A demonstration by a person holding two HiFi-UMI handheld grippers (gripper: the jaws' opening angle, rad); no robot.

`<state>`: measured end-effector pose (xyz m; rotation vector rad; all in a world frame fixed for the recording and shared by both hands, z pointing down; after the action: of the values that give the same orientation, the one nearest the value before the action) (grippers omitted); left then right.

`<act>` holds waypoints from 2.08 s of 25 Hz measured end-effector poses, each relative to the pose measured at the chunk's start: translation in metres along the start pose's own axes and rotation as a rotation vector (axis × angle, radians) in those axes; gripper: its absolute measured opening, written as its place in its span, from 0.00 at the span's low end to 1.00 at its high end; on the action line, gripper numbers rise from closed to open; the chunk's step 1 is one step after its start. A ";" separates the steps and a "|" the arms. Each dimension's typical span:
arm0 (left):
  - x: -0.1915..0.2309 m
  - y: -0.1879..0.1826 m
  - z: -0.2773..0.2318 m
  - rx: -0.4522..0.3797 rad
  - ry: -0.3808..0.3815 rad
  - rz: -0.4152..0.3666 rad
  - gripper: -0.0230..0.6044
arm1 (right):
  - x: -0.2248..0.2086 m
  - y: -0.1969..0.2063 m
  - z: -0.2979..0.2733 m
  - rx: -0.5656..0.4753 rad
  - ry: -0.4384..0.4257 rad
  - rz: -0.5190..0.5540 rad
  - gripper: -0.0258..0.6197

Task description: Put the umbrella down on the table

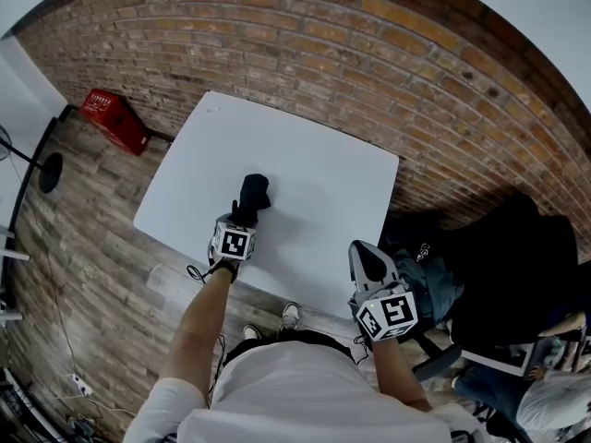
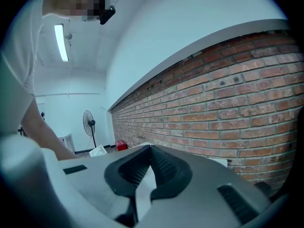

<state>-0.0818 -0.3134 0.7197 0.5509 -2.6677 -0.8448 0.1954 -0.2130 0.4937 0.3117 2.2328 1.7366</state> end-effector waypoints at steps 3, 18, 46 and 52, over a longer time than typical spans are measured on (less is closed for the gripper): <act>0.003 0.000 -0.006 -0.022 -0.001 -0.007 0.44 | -0.001 0.002 -0.001 0.005 -0.004 -0.001 0.07; -0.008 0.015 -0.001 0.056 0.057 -0.026 0.64 | 0.009 0.001 -0.006 -0.007 -0.035 -0.001 0.07; -0.017 0.023 0.068 -0.094 0.073 -0.044 0.64 | 0.053 0.002 0.050 -0.058 -0.025 0.006 0.07; -0.010 0.022 0.110 -0.200 0.049 0.008 0.40 | 0.076 0.003 0.063 -0.064 -0.045 0.013 0.07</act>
<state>-0.1210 -0.2391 0.6445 0.5044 -2.5022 -1.0670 0.1474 -0.1290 0.4745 0.3487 2.1441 1.7855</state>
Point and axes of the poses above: the fingertips, and each gripper's own axes: z backward along the fingers, x to its left, y out of its underside, the point moved 3 cm from there along z, backward along the fingers, and after that the axes turned 9 degrees about y, right-handed, at the moved point
